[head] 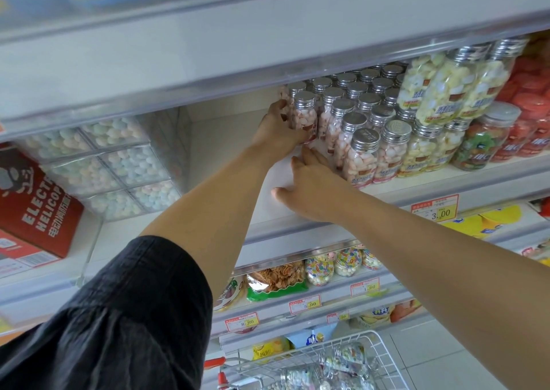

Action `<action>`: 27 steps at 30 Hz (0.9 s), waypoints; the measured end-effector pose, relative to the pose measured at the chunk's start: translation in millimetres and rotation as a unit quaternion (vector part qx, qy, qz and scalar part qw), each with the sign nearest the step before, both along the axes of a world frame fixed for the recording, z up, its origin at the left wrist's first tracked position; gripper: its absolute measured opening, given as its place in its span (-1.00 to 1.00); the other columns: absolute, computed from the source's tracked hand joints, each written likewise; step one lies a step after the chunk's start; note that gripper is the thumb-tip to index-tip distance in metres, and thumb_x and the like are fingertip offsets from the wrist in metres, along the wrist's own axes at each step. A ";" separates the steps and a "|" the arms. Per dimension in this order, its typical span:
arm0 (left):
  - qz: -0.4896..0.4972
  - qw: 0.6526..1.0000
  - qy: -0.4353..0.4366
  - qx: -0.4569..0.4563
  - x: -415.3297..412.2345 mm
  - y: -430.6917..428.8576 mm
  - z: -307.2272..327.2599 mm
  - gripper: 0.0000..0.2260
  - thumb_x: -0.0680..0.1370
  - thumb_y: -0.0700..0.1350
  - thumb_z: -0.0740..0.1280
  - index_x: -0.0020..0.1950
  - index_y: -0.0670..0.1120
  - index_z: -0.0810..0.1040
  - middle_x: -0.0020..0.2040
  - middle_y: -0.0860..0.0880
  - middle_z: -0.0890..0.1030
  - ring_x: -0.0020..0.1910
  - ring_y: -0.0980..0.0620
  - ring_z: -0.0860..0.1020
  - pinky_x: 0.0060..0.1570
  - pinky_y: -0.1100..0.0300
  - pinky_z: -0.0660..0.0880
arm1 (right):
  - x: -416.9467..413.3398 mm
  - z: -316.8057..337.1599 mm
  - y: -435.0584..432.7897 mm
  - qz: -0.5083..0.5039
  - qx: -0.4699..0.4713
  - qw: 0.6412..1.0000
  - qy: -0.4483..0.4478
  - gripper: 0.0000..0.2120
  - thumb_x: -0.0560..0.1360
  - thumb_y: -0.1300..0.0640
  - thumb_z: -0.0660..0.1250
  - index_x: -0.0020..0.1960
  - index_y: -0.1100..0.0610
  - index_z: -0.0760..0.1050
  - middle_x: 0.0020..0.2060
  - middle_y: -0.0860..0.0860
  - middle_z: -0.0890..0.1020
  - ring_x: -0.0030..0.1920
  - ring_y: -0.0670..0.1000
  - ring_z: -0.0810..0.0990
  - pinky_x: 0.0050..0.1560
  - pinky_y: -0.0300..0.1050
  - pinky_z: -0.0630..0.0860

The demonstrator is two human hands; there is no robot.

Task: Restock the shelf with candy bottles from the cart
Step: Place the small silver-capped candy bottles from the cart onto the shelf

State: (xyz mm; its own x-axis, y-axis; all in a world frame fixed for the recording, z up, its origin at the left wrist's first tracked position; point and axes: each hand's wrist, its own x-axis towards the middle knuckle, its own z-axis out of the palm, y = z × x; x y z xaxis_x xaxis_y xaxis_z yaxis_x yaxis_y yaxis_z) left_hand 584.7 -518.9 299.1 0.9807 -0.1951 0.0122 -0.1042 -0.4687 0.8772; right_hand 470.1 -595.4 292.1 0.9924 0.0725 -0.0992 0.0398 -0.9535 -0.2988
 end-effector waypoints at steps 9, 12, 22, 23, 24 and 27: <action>-0.009 1.000 -0.017 0.024 -8.8 5.4 6.4 -0.22 0.42 -0.15 0.55 0.55 -0.09 0.23 0.39 -0.04 0.45 0.19 0.09 0.49 0.03 0.35 0.41 | 0.9 -1.4 1.1 0.012 -0.003 1.000 0.003 -0.28 0.61 -0.17 0.14 0.53 0.33 0.09 0.57 0.26 0.02 0.58 0.14 -0.07 0.53 -0.07 -0.12; -0.011 0.999 -0.018 0.046 -17.6 9.4 10.7 -0.19 0.42 -0.08 0.56 0.56 -0.05 0.21 0.43 -0.04 0.41 0.30 0.01 0.48 0.16 0.20 0.43 | -2.8 1.2 1.2 0.021 -0.010 1.000 0.003 -0.29 0.62 -0.16 0.12 0.54 0.33 0.08 0.56 0.25 0.06 0.58 0.13 -0.03 0.53 -0.10 -0.12; 0.036 0.996 -0.080 0.025 -161.1 69.5 46.3 -0.64 0.57 -0.20 0.34 0.34 0.04 0.50 0.17 0.11 0.59 -0.07 0.33 0.58 -0.16 0.57 0.40 | -57.2 26.4 -2.3 0.094 0.051 0.984 -0.145 -0.64 0.64 -0.02 0.19 0.38 0.04 0.50 0.22 0.03 0.62 0.16 0.09 0.58 0.02 -0.06 0.49; 0.039 0.995 -0.086 0.016 -186.0 74.6 45.5 -0.67 0.58 -0.20 0.33 0.32 0.07 0.50 0.13 0.15 0.59 -0.09 0.37 0.58 -0.17 0.56 0.41 | -74.0 24.4 -3.3 0.113 0.079 0.975 -0.174 -0.69 0.63 0.02 0.21 0.32 0.03 0.54 0.16 0.00 0.64 0.12 0.08 0.59 -0.02 -0.07 0.48; 0.042 0.995 -0.086 0.009 -209.5 78.8 43.0 -0.68 0.59 -0.19 0.32 0.30 0.10 0.50 0.11 0.19 0.59 -0.12 0.37 0.58 -0.21 0.52 0.43 | -90.4 19.8 -5.3 0.135 0.106 0.966 -0.192 -0.73 0.62 0.06 0.23 0.26 0.04 0.58 0.10 -0.02 0.66 0.08 0.07 0.59 -0.04 -0.06 0.49; 0.056 0.997 -0.047 -0.011 -275.6 86.3 14.8 -0.71 0.60 -0.20 0.31 0.26 0.10 0.52 0.05 0.19 0.62 -0.23 0.31 0.57 -0.32 0.44 0.43 | -143.6 -13.3 -16.1 0.184 0.157 0.952 -0.187 -0.81 0.58 0.12 0.27 0.09 0.04 0.64 -0.06 -0.05 0.68 -0.04 0.03 0.61 -0.09 0.00 0.56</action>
